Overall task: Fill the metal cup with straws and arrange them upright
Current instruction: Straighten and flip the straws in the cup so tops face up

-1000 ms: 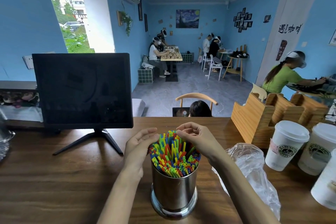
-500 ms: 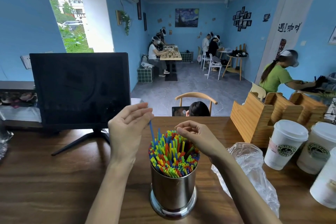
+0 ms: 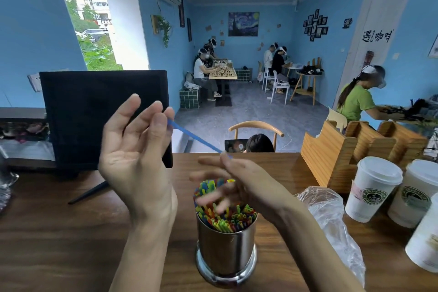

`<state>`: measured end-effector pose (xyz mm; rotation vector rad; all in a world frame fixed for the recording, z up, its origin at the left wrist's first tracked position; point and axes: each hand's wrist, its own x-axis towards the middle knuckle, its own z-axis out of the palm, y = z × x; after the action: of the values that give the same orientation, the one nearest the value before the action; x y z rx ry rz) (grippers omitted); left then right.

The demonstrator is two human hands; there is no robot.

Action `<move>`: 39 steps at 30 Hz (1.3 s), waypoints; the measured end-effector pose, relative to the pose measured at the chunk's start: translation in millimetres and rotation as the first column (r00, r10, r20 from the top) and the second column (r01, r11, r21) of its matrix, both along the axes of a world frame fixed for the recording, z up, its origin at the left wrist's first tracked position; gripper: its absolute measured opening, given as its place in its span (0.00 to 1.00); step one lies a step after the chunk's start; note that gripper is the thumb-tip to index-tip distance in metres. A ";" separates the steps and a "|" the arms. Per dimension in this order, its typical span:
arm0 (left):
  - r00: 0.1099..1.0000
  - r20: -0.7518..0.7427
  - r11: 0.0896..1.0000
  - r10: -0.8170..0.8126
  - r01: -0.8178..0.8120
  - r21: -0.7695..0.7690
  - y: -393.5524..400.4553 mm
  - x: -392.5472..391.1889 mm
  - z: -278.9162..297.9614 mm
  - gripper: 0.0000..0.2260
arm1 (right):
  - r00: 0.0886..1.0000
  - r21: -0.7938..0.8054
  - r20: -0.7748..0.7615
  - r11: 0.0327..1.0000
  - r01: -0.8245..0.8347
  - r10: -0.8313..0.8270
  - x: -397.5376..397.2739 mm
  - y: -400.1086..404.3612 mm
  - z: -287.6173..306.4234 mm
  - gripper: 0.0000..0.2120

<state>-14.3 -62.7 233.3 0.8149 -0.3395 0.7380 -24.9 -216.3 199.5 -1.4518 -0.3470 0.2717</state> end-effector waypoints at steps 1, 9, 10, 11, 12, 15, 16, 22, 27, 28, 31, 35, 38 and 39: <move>0.999 -0.026 0.999 -0.032 0.032 0.013 -1.6 -0.8 -4.3 0.14 | 0.997 0.117 -0.039 0.991 0.068 -0.064 2.2 1.2 2.4 0.26; 0.901 -0.387 0.795 -0.195 0.376 0.476 3.2 30.0 -66.7 0.12 | 0.748 0.279 0.143 0.751 0.598 -0.649 26.3 -20.8 8.1 0.16; 0.896 -0.407 0.731 -0.177 0.396 0.556 2.4 33.7 -75.3 0.12 | 0.694 0.204 0.250 0.737 0.644 -0.675 26.9 -22.6 6.0 0.24; 0.907 -0.400 0.672 -0.133 0.379 0.636 1.7 36.2 -83.0 0.11 | 0.655 0.150 0.333 0.724 0.673 -0.678 27.2 -24.2 3.5 0.32; 0.926 -0.371 0.618 -0.074 0.335 0.712 1.5 38.2 -90.0 0.10 | 0.630 0.107 0.402 0.718 0.688 -0.664 27.4 -25.8 0.3 0.39; 0.954 -0.297 0.491 0.050 0.235 0.839 4.5 43.1 -102.5 0.08 | 0.616 -0.063 0.557 0.710 0.701 -0.558 27.3 -29.2 -9.2 0.48; 0.953 -0.296 0.461 0.060 0.236 0.855 5.6 44.4 -104.7 0.08 | 0.625 -0.136 0.590 0.700 0.701 -0.511 28.2 -30.1 -12.1 0.47; 0.967 -0.161 0.417 0.199 0.065 0.907 5.0 48.5 -103.6 0.08 | 0.585 -0.358 0.730 0.531 0.768 -0.354 32.7 -26.6 -36.9 0.18; 0.969 -0.196 0.315 0.149 0.142 0.939 14.3 54.6 -108.7 0.04 | 0.638 -0.406 0.685 0.543 0.735 -0.352 32.5 -28.2 -58.7 0.15; 0.975 -0.179 0.278 0.132 0.137 0.951 16.6 54.7 -108.9 0.05 | 0.654 -0.415 0.666 0.549 0.725 -0.360 32.6 -28.7 -60.9 0.17; 0.974 -0.209 0.255 0.088 0.180 0.950 20.0 53.3 -103.6 0.08 | 0.664 -0.409 0.640 0.561 0.720 -0.387 33.2 -29.6 -64.3 0.19; 0.973 -0.218 0.225 0.077 0.196 0.954 21.7 55.1 -94.7 0.11 | 0.691 -0.421 0.611 0.580 0.697 -0.386 32.4 -29.8 -63.5 0.18; 0.978 -0.169 0.219 0.125 0.139 0.966 21.8 54.6 -91.3 0.06 | 0.702 -0.426 0.603 0.591 0.685 -0.379 30.8 -29.6 -62.5 0.18; 0.979 -0.136 0.243 0.149 0.098 0.965 21.4 53.4 -90.2 0.05 | 0.706 -0.430 0.599 0.593 0.681 -0.377 30.7 -29.5 -62.6 0.18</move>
<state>39.2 -41.2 143.1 2.1343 -0.6230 0.3726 5.8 -245.8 136.9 -2.2277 -0.1502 -0.5427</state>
